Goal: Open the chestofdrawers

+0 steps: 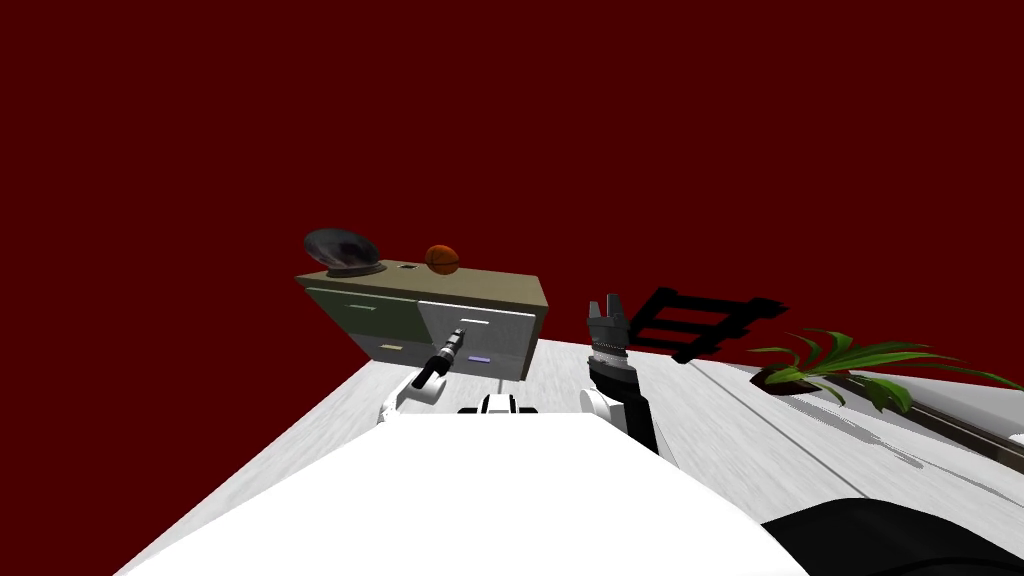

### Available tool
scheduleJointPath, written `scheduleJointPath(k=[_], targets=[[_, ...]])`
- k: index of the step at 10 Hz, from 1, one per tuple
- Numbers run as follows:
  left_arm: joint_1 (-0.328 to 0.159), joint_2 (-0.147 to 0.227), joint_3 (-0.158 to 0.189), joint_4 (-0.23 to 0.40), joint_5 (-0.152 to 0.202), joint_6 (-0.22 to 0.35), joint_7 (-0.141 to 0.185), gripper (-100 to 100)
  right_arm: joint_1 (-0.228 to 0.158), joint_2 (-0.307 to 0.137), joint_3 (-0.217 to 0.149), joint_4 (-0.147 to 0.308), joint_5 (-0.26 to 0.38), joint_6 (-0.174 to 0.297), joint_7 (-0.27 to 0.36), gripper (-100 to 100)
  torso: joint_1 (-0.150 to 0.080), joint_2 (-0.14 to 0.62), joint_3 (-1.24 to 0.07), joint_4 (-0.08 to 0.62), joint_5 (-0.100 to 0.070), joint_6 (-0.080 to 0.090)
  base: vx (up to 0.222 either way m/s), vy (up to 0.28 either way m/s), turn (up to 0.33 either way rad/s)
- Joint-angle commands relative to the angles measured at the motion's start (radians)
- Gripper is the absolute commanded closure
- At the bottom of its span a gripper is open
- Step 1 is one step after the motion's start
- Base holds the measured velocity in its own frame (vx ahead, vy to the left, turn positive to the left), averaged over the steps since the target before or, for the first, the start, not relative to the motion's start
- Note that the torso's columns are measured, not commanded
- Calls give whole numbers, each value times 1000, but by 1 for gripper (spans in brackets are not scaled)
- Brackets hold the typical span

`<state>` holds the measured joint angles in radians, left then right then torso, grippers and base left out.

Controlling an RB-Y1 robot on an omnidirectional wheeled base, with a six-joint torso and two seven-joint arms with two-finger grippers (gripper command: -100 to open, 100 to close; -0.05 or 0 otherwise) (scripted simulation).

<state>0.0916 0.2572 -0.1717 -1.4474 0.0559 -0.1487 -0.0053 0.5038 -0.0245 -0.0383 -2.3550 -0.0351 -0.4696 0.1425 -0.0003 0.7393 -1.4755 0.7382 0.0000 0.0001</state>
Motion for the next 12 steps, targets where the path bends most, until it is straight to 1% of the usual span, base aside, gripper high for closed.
scheduleJointPath(k=[1, 2, 3, 4, 5, 6, 7, 8, 9, 10, 11, 12], targets=[[-35, 19, -3, 62, 12, -12, 13, 100, 0, 0, 0, 0, 0, 0, 0, 0, 0, 1, 1, 0, 0, 0, -53, -24, 0], [-83, 56, -9, 103, 38, -34, 35, 100, 0, 0, 0, 0, 0, 0, 0, 0, 1, -2, -1, 0, 0, 0, -116, -50, -22], [-99, 56, -9, 129, 38, -34, 35, 100, 0, 0, 0, 0, 0, 0, 0, 0, 0, 1, 0, 0, 0, 0, -122, -55, -10], [-99, 56, -9, 143, 38, -34, 35, 100, 0, 0, 0, 0, 0, 0, 0, 0, -1, 0, 1, 0, 0, 0, -50, -23, 0], [-144, 94, -15, 185, 64, -55, 58, 100, 0, 0, 0, 0, 0, 0, 0, 0, 1, -4, -2, -1, 0, 0, -81, -46, -21], [-163, 94, -15, 217, 64, -55, 58, 100, 0, 0, 0, 0, 0, 0, 0, 0, 0, -2, -1, -1, 0, 0, -90, -45, -13], [-163, 94, -15, 225, 64, -55, 58, 100, 0, 0, 0, 0, 0, 0, 0, 0, 0, -1, -1, 0, 0, 0, -55, -19, 1], [-207, 132, -20, 264, 90, -76, 81, 100, 0, 0, 0, 0, 0, 0, 0, 0, 1, -2, -1, 0, 0, 0, -113, -50, -24], [-227, 132, -20, 292, 90, -76, 81, 100, 0, 0, 0, 0, 0, 0, 0, 0, -1, 1, 0, 0, 0, 0, -110, -45, -11], [-227, 132, -20, 306, 90, -76, 81, 100, 0, 0, 0, 0, 0, 0, 0, 0, 0, 0, 1, 0, 0, 0, -54, -21, 3], [-275, 170, -26, 352, 116, -97, 104, 100, 0, 0, 0, 0, 0, 0, 0, 0, 1, -3, -1, -1, 0, 0, -102, -55, -24], [-291, 170, -26, 385, 116, -97, 104, 100, 0, 0, 0, 0, 0, 0, 0, 0, -1, -1, -1, 0, 0, 0, -116, -63, -8]])
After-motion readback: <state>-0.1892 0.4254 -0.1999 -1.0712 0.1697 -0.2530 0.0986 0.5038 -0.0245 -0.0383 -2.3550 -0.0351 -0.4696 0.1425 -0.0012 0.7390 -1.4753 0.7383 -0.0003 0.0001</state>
